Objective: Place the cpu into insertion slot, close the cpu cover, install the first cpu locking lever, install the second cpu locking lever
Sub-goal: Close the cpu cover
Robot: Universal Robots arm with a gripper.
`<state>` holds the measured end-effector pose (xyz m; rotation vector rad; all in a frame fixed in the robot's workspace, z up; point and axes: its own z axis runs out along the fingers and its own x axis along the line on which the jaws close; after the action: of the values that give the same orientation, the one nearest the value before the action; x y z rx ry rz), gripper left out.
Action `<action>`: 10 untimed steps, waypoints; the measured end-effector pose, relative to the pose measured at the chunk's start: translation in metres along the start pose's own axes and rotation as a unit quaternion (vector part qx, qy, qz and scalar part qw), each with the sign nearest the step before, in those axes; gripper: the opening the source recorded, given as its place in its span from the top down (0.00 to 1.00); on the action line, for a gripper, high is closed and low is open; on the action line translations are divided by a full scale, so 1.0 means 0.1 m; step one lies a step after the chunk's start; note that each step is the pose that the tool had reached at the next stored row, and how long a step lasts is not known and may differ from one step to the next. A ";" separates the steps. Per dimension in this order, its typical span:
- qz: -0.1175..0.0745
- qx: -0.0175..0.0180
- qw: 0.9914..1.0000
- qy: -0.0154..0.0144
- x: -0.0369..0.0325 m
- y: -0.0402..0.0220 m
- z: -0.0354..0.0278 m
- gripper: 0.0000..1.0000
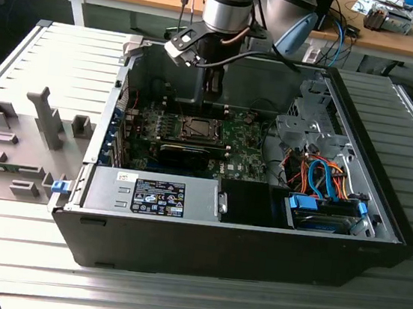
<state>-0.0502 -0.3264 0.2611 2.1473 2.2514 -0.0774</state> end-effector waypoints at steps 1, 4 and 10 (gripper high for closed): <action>0.000 0.000 1.000 0.000 0.000 0.000 -0.007 0.89; 0.000 0.000 1.000 0.000 -0.002 -0.001 -0.038 0.89; 0.000 0.000 1.000 0.000 -0.005 -0.002 -0.098 0.89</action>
<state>-0.0502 -0.3264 0.2709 2.1473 2.2514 -0.0775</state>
